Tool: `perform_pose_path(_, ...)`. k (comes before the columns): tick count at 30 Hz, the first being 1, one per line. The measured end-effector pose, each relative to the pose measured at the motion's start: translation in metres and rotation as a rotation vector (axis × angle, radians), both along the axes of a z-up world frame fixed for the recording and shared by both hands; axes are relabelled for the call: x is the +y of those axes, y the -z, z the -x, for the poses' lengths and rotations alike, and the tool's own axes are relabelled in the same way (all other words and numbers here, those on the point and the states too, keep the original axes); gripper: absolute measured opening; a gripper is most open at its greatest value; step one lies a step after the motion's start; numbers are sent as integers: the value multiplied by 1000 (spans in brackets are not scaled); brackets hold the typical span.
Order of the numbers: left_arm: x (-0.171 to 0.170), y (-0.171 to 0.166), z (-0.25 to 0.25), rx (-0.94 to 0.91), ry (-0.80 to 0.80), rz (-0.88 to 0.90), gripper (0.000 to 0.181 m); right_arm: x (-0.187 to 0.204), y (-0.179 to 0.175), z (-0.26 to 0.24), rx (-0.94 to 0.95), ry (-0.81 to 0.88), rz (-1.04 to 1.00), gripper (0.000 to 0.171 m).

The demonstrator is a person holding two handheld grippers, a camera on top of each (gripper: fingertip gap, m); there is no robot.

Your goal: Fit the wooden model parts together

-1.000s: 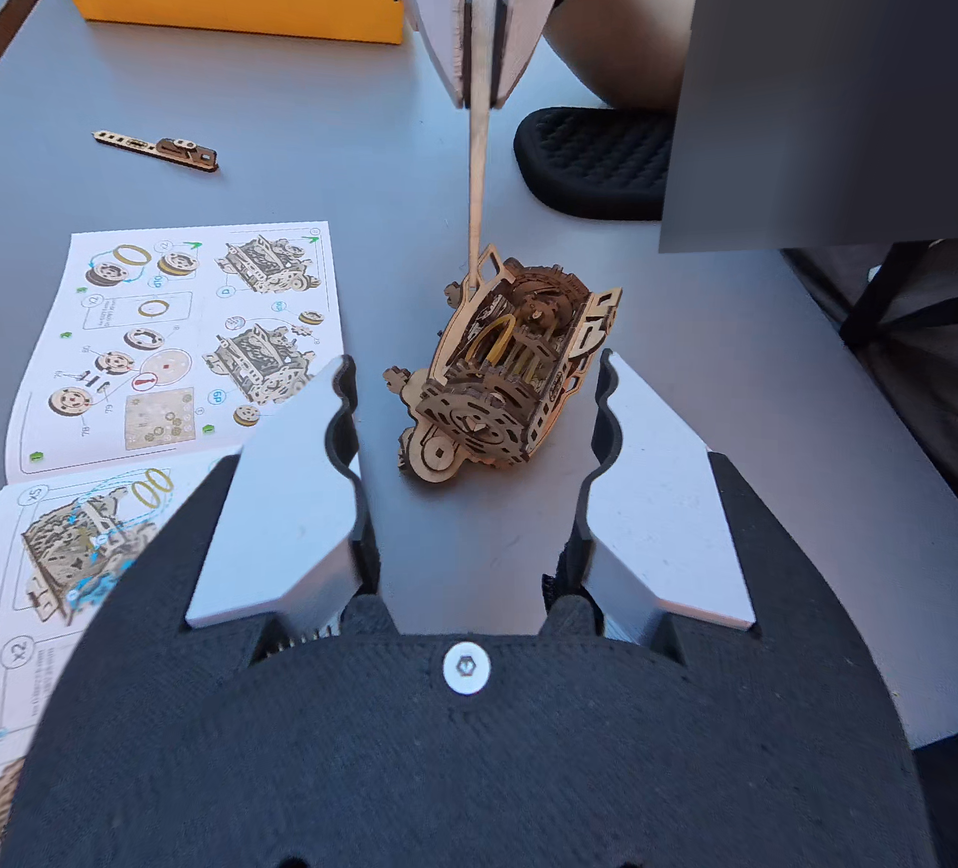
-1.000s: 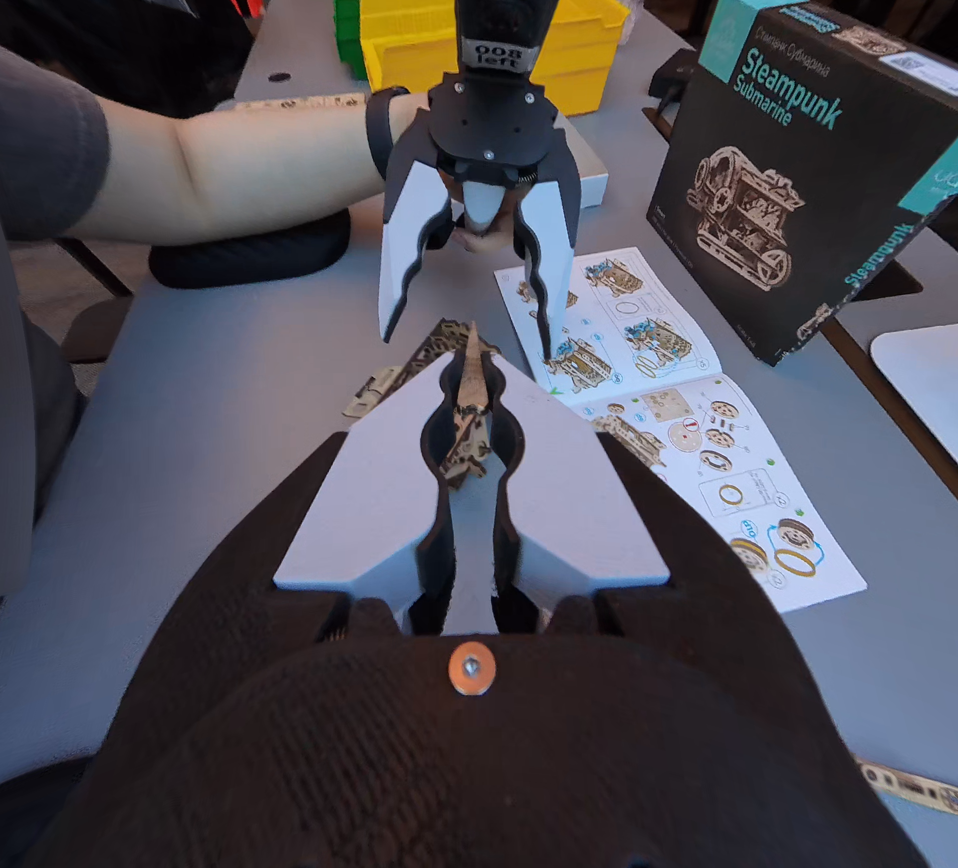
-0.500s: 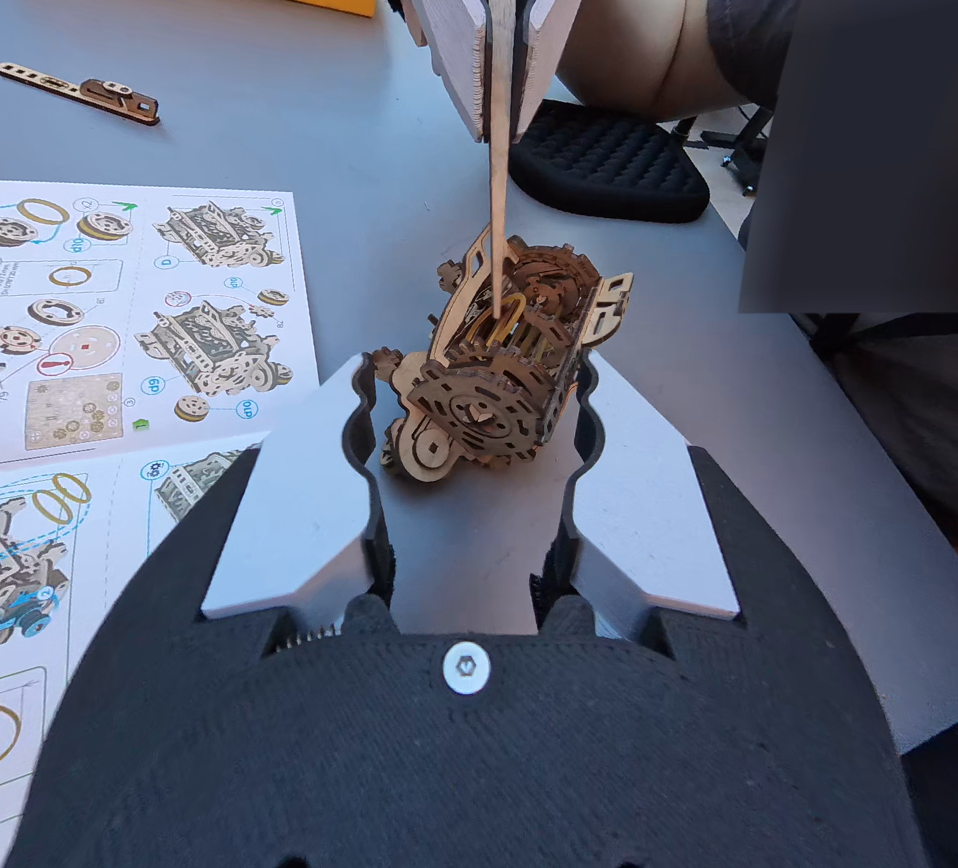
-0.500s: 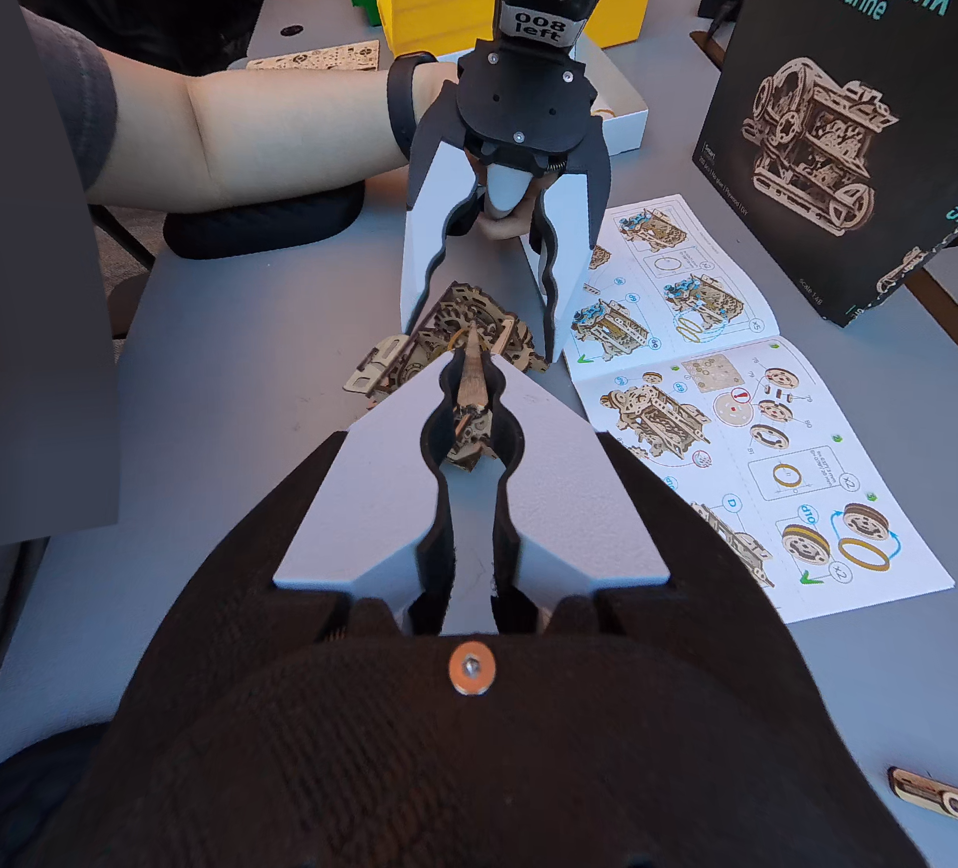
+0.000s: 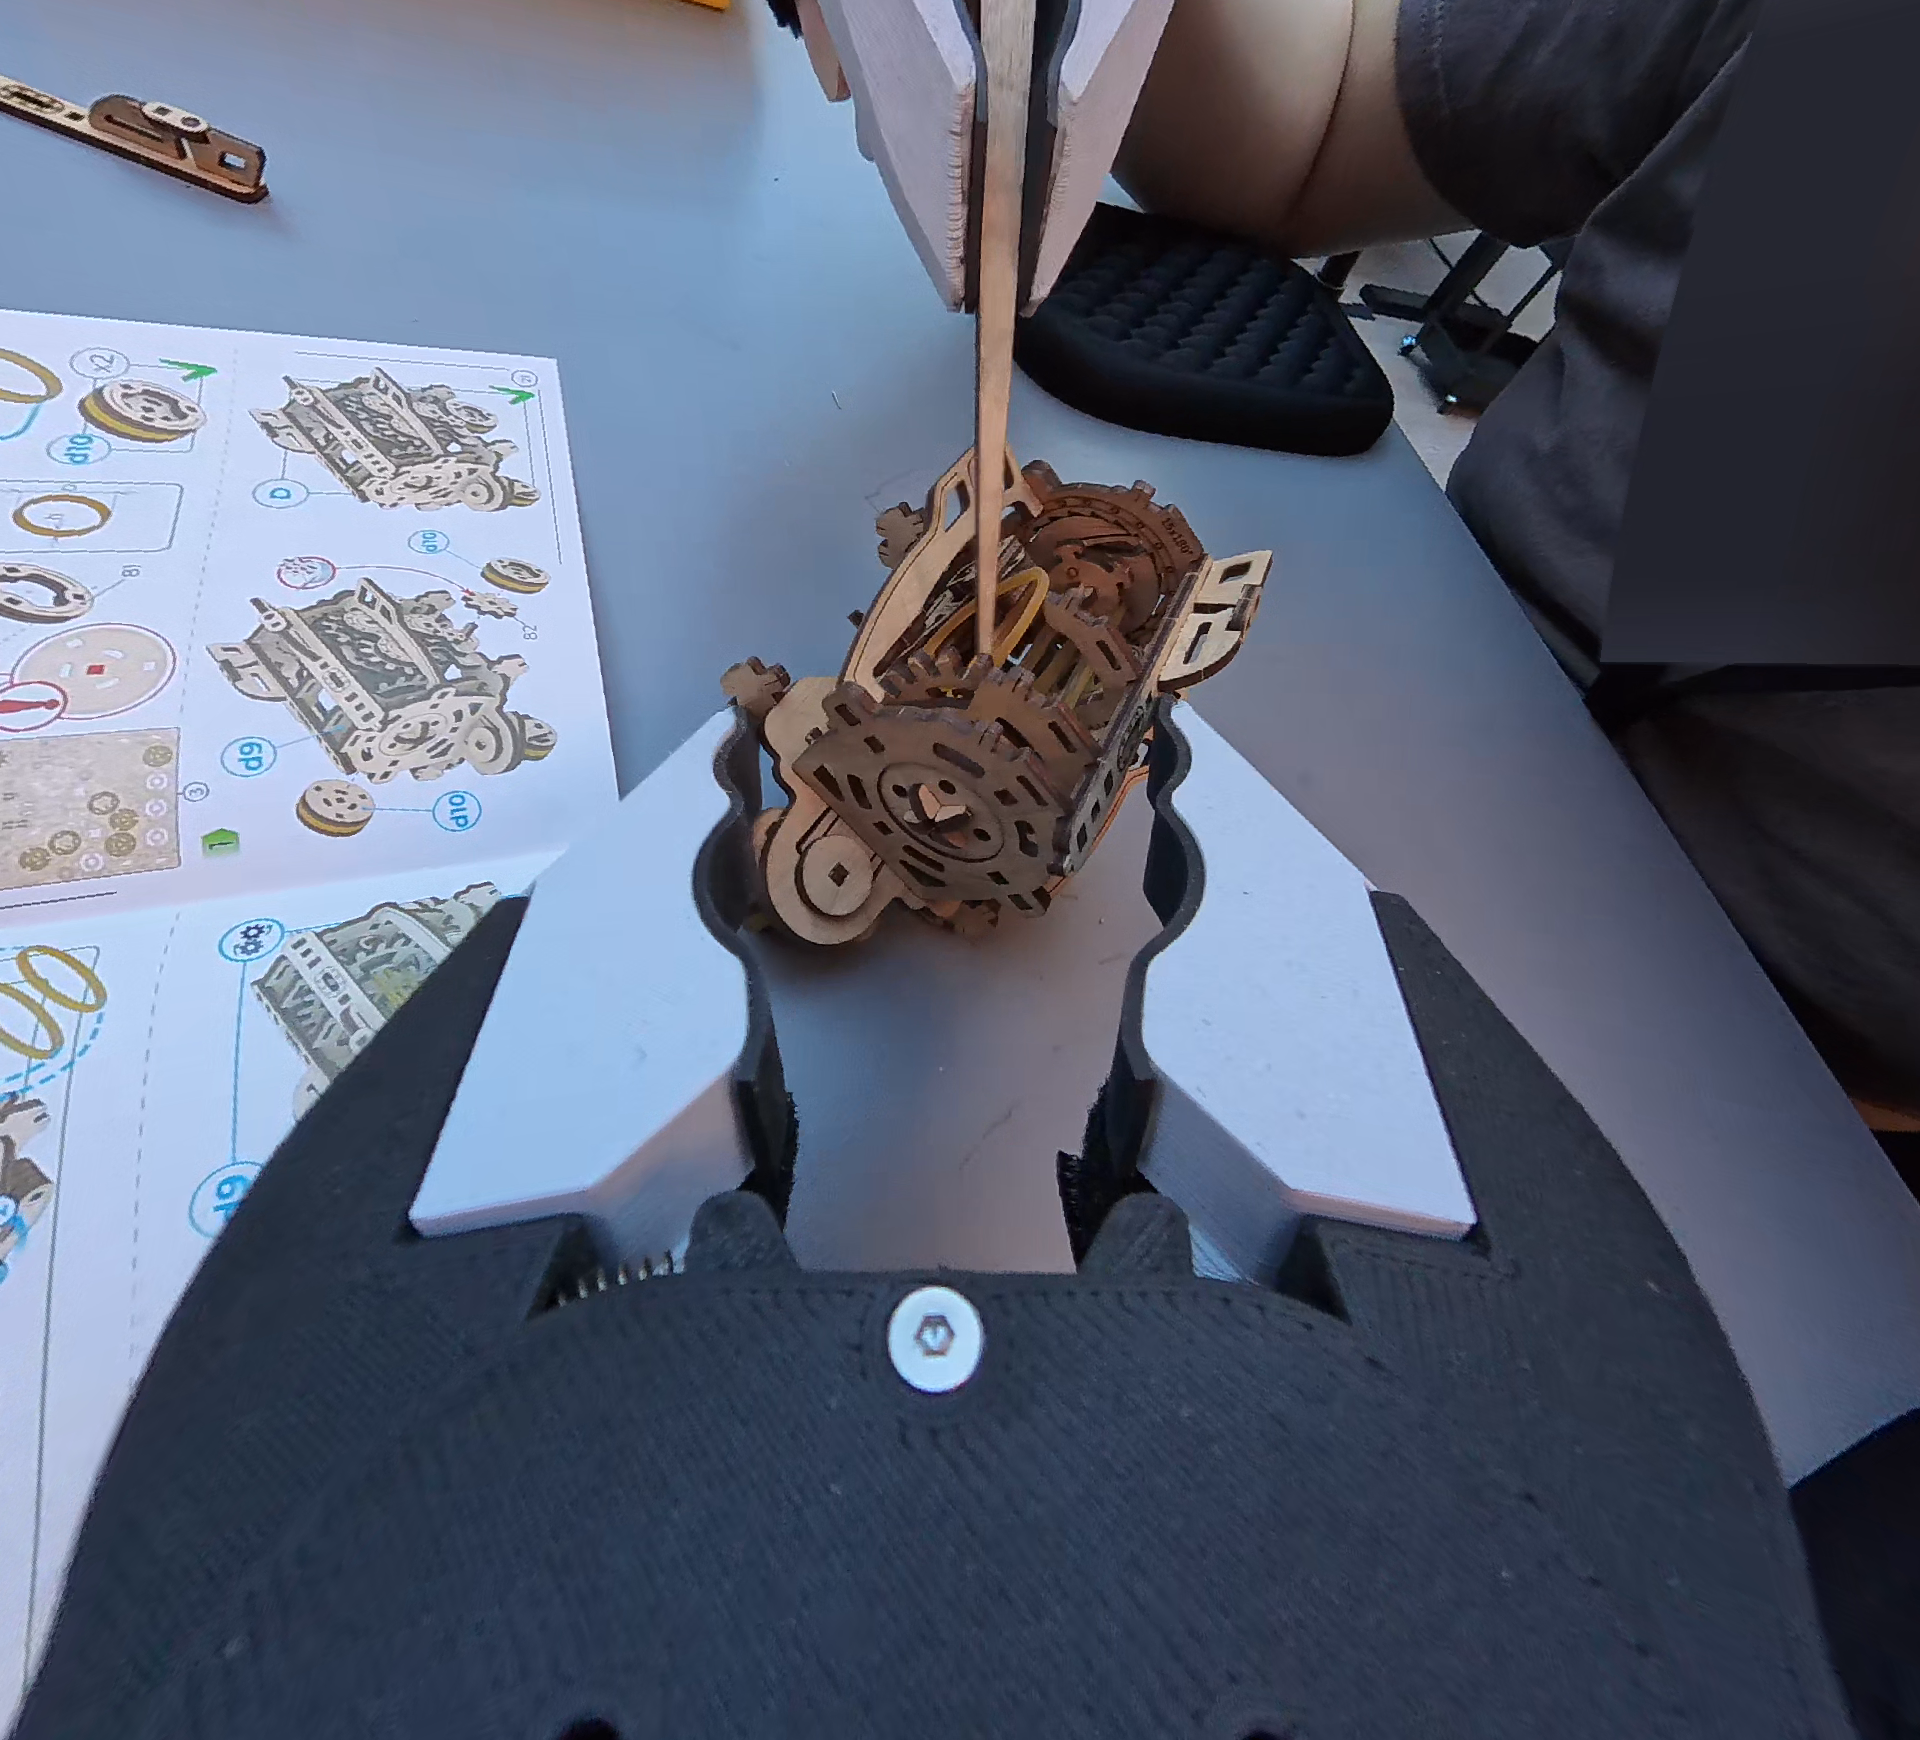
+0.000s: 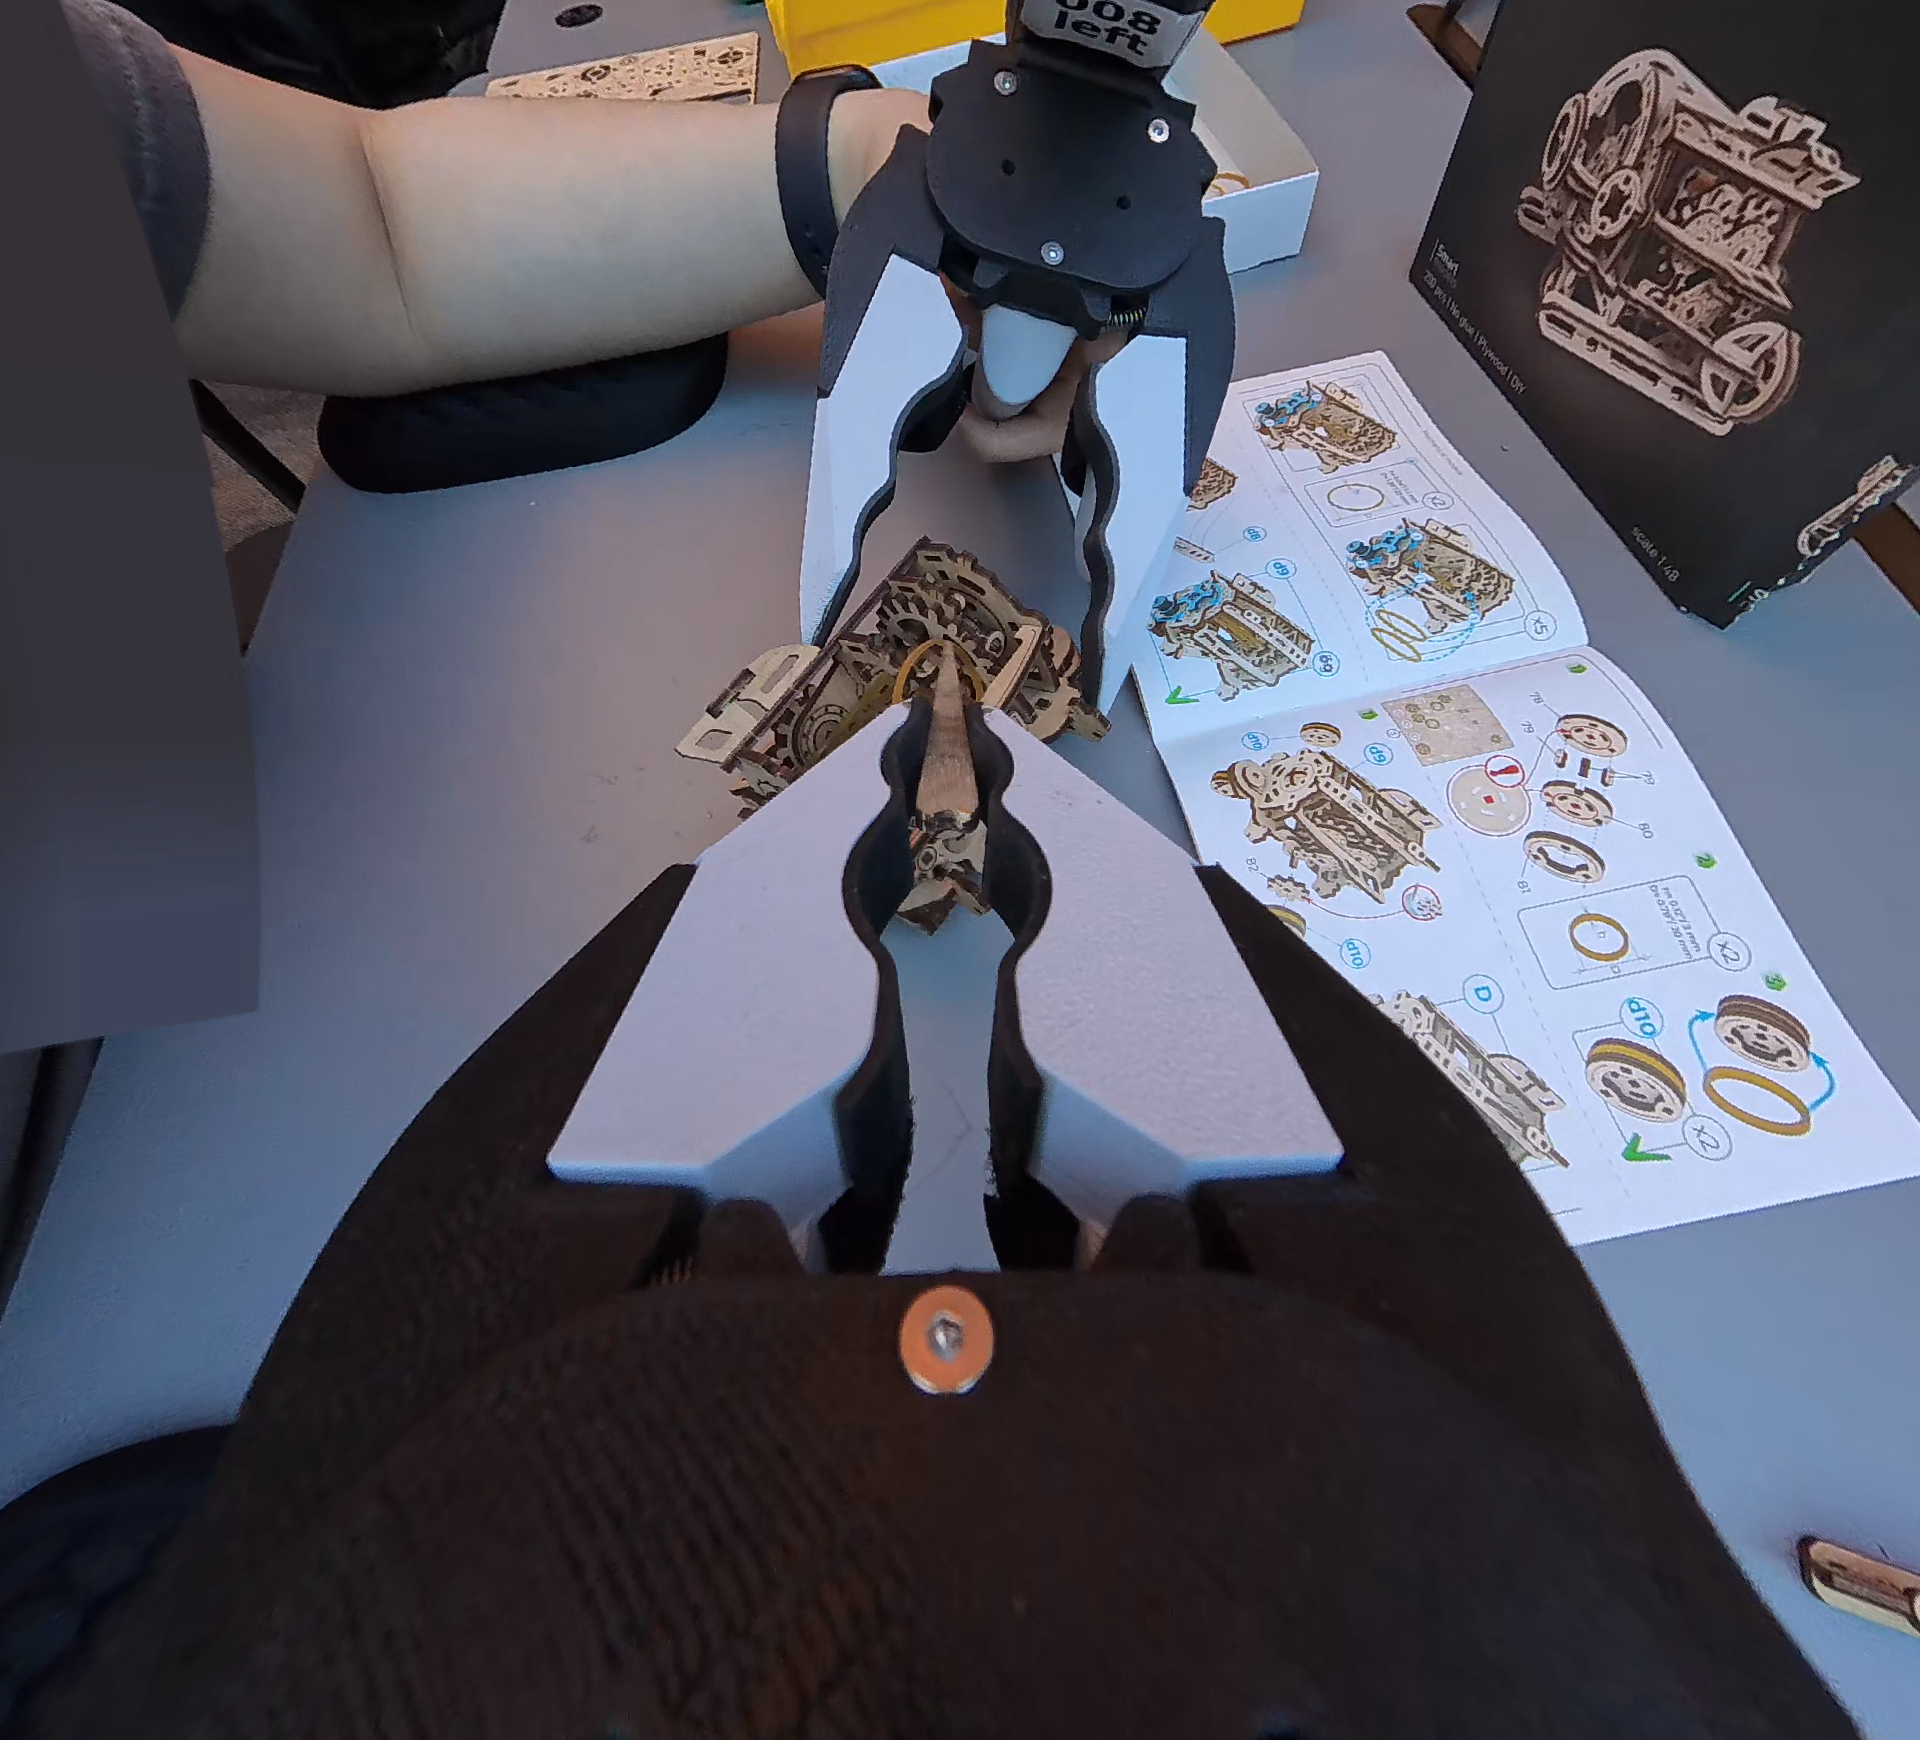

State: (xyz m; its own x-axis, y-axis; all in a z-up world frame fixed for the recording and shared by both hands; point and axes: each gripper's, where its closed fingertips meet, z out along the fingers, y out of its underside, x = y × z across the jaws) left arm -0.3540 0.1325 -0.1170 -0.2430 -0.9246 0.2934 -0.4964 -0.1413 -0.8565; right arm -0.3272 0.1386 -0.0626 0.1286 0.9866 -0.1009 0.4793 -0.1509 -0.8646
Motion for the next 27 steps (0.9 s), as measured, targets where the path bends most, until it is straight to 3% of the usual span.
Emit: perform_pose_path(27, -1, 2, 0, 15, 9, 24, 74, -3, -2, 2, -23, 5, -49, 4)
